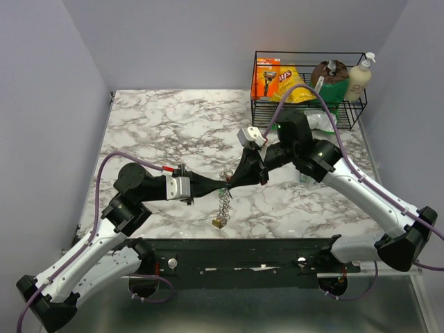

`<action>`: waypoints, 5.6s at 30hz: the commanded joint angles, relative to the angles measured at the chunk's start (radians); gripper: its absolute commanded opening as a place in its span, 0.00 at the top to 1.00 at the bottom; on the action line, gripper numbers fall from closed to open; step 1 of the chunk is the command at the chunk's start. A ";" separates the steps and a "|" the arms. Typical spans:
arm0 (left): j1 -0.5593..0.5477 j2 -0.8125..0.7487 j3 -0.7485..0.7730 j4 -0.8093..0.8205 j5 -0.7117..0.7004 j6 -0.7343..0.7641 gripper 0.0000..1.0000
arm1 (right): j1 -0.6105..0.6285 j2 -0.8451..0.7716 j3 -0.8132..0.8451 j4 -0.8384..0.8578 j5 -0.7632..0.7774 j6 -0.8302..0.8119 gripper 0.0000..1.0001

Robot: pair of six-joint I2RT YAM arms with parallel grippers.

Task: Put the keys on the keyring

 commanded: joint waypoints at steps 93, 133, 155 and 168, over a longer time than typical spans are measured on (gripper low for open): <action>-0.001 0.147 -0.097 0.109 -0.681 -0.073 1.00 | 0.002 -0.432 -0.503 0.609 0.369 0.208 0.00; 0.105 0.783 -0.070 0.448 -0.856 -0.249 1.00 | 0.000 -0.419 -0.535 0.607 0.286 0.241 0.00; 0.003 0.536 -0.376 0.467 -0.903 -0.317 0.71 | 0.002 -0.383 -0.523 0.635 0.221 0.268 0.00; -0.010 0.221 -0.315 0.266 -0.925 -0.277 0.18 | 0.000 -0.418 -0.546 0.686 0.212 0.320 0.00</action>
